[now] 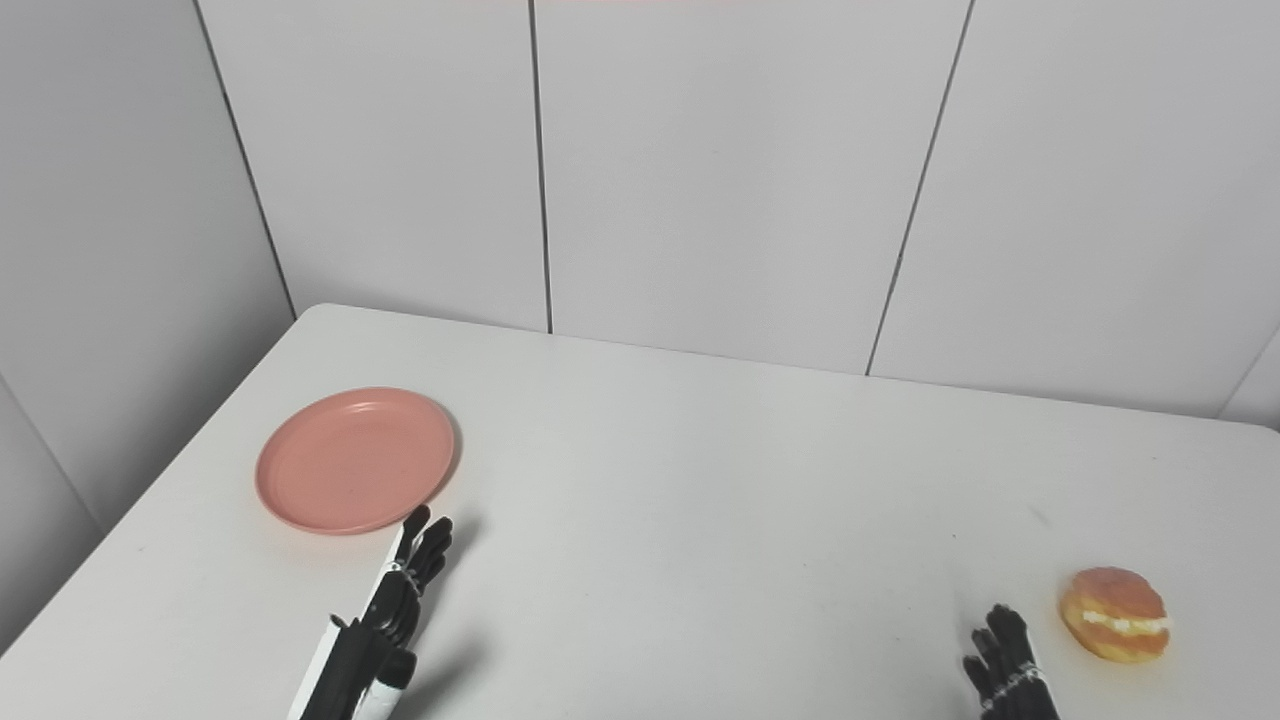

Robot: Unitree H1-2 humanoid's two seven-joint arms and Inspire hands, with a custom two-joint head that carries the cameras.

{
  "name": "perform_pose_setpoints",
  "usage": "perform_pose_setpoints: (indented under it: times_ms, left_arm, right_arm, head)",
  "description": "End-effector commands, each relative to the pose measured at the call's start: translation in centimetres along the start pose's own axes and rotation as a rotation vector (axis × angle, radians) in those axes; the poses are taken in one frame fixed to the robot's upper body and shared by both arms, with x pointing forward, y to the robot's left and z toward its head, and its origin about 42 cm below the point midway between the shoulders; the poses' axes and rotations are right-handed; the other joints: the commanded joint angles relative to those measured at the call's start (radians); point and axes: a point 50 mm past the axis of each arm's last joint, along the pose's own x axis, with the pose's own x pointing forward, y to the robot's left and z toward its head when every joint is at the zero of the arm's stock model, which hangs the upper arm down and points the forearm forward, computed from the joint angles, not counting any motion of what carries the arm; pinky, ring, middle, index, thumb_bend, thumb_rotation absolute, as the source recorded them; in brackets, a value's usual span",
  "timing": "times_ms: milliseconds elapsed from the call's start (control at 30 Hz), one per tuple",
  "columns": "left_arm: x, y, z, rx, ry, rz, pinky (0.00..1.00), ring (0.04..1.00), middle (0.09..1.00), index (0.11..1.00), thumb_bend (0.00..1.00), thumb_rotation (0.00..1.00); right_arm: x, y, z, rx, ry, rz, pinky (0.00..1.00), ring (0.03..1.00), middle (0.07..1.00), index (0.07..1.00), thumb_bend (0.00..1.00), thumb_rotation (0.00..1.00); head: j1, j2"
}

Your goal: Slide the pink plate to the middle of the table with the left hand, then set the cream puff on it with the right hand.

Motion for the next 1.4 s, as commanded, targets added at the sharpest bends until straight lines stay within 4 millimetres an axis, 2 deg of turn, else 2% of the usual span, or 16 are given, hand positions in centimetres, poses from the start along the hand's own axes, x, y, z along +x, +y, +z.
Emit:
perform_pose_setpoints:
  times_ms: [0, 267, 433, 567, 600, 700, 767, 867, 967, 1033, 1100, 1300, 1367]
  left_arm:
    - [-1.2, -5.0, -2.1, -0.075, 0.141, -0.065, 1.00, 0.992, 0.985, 1.000, 0.87, 0.93]
    - [-1.2, -4.6, -1.8, -0.087, 0.133, -0.047, 1.00, 0.987, 0.980, 1.000, 0.86, 0.92]
    - [-1.0, -3.7, 0.2, -0.137, 0.067, 0.007, 0.96, 0.950, 0.949, 1.000, 0.88, 0.98]
    - [-0.2, -3.1, 1.5, -0.139, 0.014, 0.026, 0.93, 0.930, 0.920, 1.000, 0.93, 0.96]
    - [0.3, -2.8, 2.0, -0.134, -0.002, 0.031, 0.92, 0.931, 0.918, 0.998, 0.97, 0.97]
    - [1.8, -2.0, 3.2, -0.123, -0.030, 0.041, 0.94, 0.945, 0.923, 0.994, 0.99, 0.96]
    - [2.2, -1.8, 3.5, -0.124, -0.035, 0.045, 0.93, 0.946, 0.921, 0.986, 0.99, 0.95]
    - [4.8, -0.4, 5.4, -0.101, -0.105, 0.059, 0.92, 0.917, 0.903, 0.970, 0.97, 0.95]
    - [6.5, 0.6, 6.6, -0.092, -0.149, 0.071, 0.92, 0.908, 0.896, 0.971, 0.97, 0.95]
    - [7.3, 1.3, 7.2, -0.085, -0.164, 0.075, 0.96, 0.933, 0.915, 0.980, 0.98, 0.94]
    - [7.6, 1.6, 7.5, -0.075, -0.169, 0.082, 0.97, 0.944, 0.923, 0.984, 0.98, 0.95]
    - [9.2, 5.5, 7.2, -0.002, -0.217, 0.142, 0.95, 0.923, 0.904, 0.967, 1.00, 0.94]
    - [9.7, 6.7, 7.0, 0.023, -0.229, 0.165, 0.92, 0.898, 0.886, 0.955, 1.00, 0.94]
  right_arm:
    - [-1.7, -0.6, -2.5, -0.001, 0.131, -0.026, 1.00, 0.994, 1.000, 0.963, 0.85, 1.00]
    - [-1.6, -0.2, -2.4, 0.001, 0.132, -0.022, 1.00, 1.000, 1.000, 0.973, 0.85, 1.00]
    - [-1.6, 0.0, -2.2, -0.004, 0.139, -0.020, 1.00, 1.000, 1.000, 0.970, 0.87, 1.00]
    - [-1.6, 0.1, -2.2, 0.003, 0.140, -0.019, 1.00, 1.000, 1.000, 0.974, 0.85, 1.00]
    - [-1.6, 0.1, -2.2, 0.003, 0.140, -0.018, 1.00, 1.000, 1.000, 0.973, 0.85, 1.00]
    - [-1.6, 0.1, -2.2, 0.000, 0.139, -0.014, 1.00, 1.000, 1.000, 0.972, 0.85, 1.00]
    - [-1.6, 0.1, -2.2, 0.000, 0.140, -0.013, 1.00, 1.000, 1.000, 0.970, 0.85, 1.00]
    - [-1.5, 0.2, -2.3, -0.002, 0.140, -0.017, 1.00, 1.000, 1.000, 0.969, 0.85, 1.00]
    - [-1.5, 0.3, -2.3, 0.000, 0.142, -0.018, 1.00, 1.000, 1.000, 0.969, 0.85, 1.00]
    - [-1.5, 0.3, -2.3, 0.002, 0.142, -0.017, 1.00, 1.000, 1.000, 0.969, 0.84, 1.00]
    - [-1.5, 0.3, -2.3, 0.002, 0.142, -0.017, 1.00, 1.000, 1.000, 0.969, 0.84, 1.00]
    - [-1.3, 0.4, -2.6, -0.005, 0.147, -0.017, 1.00, 0.995, 1.000, 0.966, 0.83, 1.00]
    - [-1.3, 0.4, -2.6, -0.005, 0.147, -0.017, 1.00, 0.993, 0.999, 0.964, 0.82, 1.00]
  head:
    - [0.003, 0.004]
    - [0.001, 0.008]
    - [-0.003, 0.017]
    - [-0.003, 0.018]
    - [-0.009, 0.020]
    - [-0.012, 0.021]
    - [-0.012, 0.021]
    - [-0.012, 0.022]
    - [-0.013, 0.023]
    - [-0.013, 0.023]
    - [-0.014, 0.021]
    - [-0.010, 0.016]
    - [-0.010, 0.016]
